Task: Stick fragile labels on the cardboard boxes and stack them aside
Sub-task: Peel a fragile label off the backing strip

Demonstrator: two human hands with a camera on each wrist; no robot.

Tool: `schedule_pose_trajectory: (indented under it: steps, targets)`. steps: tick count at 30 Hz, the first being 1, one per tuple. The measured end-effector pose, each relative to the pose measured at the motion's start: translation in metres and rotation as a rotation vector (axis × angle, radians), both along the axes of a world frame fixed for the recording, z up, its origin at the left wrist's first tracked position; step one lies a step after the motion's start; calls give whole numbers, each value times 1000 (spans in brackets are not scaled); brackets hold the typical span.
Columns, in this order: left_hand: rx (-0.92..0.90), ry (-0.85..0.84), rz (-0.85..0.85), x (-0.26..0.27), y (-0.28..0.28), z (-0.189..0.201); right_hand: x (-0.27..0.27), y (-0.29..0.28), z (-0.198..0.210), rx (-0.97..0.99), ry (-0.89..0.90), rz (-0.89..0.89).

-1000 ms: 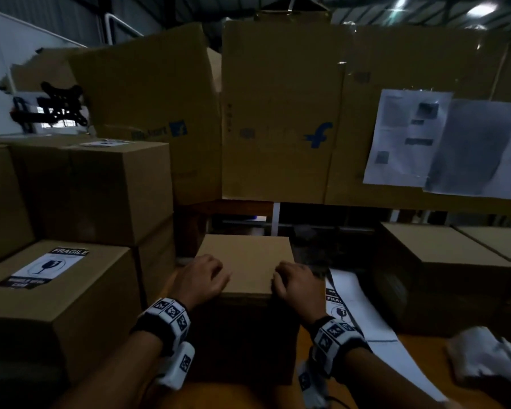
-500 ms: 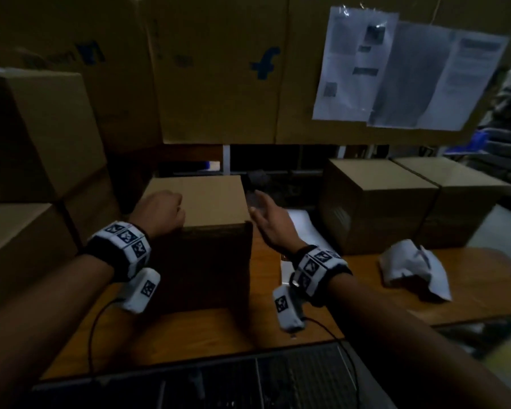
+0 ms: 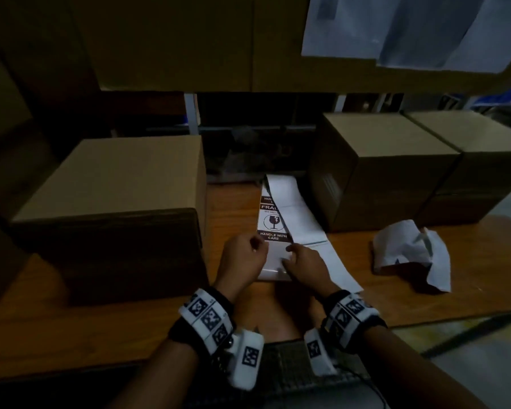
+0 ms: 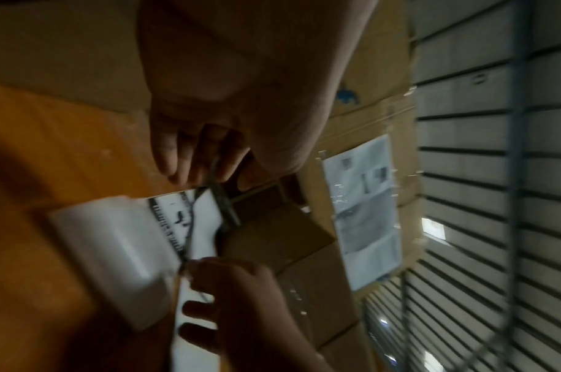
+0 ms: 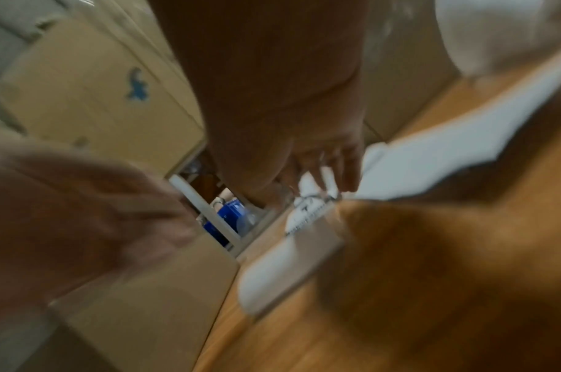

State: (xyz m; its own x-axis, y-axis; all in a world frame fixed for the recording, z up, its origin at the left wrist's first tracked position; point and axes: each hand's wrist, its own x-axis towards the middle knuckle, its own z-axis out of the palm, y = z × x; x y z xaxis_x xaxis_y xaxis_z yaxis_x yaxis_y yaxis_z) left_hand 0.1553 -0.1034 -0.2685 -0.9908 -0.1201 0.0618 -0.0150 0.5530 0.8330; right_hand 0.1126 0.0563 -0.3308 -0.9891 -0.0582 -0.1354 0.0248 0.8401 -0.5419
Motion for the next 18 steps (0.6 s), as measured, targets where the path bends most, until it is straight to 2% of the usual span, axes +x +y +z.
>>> schedule_pose_trajectory:
  steps: [3, 6, 8, 13, 15, 18]
  targets:
    - [82, -260, 99, -27, 9, -39, -15, 12, -20, 21, -9, -13]
    - [249, -391, 204, -56, 8, -65, -23, 25, -33, 139, -3, 87]
    - [334, -428, 253, -73, 8, -75, -29, 34, -37, 137, 7, 120]
    - [561, -518, 328, -96, 22, -60, -39, 54, -37, 67, 7, 211]
    - [592, -536, 317, -100, 25, -62, -36, 58, -35, 89, -21, 274]
    - [543, -519, 344, -94, 25, -67, -38, 62, -25, 85, -31, 301]
